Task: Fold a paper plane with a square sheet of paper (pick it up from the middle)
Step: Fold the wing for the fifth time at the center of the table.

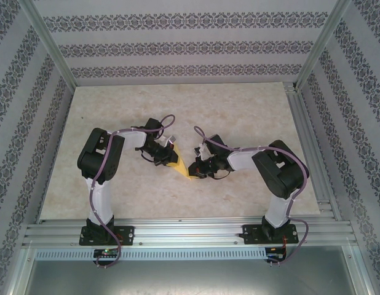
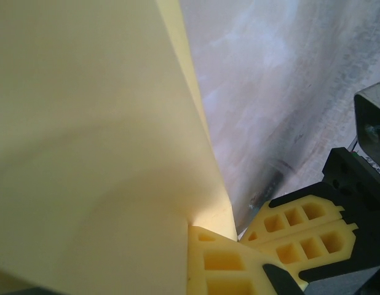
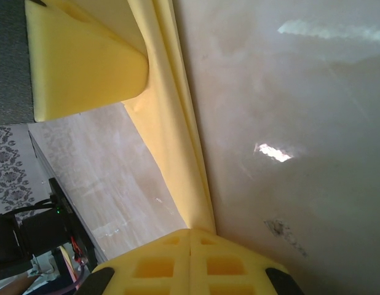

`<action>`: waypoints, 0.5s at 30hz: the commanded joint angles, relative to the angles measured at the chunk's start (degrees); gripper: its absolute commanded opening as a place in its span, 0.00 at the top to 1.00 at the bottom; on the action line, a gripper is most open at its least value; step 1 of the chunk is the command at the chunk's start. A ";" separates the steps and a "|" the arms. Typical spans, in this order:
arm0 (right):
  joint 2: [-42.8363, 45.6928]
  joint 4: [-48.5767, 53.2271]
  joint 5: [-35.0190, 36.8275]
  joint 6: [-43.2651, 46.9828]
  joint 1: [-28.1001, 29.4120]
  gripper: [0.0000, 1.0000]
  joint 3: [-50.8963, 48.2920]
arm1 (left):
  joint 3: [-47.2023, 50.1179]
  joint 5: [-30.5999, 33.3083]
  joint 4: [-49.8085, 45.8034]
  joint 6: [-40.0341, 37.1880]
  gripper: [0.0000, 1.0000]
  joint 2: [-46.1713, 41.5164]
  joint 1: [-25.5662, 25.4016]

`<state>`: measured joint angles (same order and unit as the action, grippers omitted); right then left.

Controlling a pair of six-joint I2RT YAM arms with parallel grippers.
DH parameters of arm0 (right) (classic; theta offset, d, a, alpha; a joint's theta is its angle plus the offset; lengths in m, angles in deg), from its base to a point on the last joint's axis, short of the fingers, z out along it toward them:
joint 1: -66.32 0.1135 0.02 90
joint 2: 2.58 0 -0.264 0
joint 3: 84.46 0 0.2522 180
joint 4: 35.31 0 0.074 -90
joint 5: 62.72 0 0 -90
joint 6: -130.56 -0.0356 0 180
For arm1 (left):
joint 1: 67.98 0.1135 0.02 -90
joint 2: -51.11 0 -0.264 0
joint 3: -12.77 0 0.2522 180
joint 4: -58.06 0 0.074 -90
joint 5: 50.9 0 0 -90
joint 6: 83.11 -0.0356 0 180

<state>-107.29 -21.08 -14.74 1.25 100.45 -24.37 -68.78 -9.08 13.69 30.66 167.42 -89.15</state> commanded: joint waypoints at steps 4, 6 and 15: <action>-0.02 -0.51 0.10 0.30 0.83 0.96 -0.38 | -1.20 0.10 -1.20 -2.13 0.99 1.82 1.54; 1.73 -1.71 -0.55 -0.50 0.75 0.96 -0.95 | -1.38 0.11 -1.37 -2.08 0.99 1.82 1.69; 5.29 -4.74 -2.20 -2.64 -0.93 0.96 -3.91 | -1.98 -0.60 -2.08 -2.93 0.99 2.66 1.99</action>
<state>-102.59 -23.09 -15.16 -0.15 99.93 -27.49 -69.74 -10.17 12.66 29.59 168.30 -88.38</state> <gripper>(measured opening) 0.044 0.067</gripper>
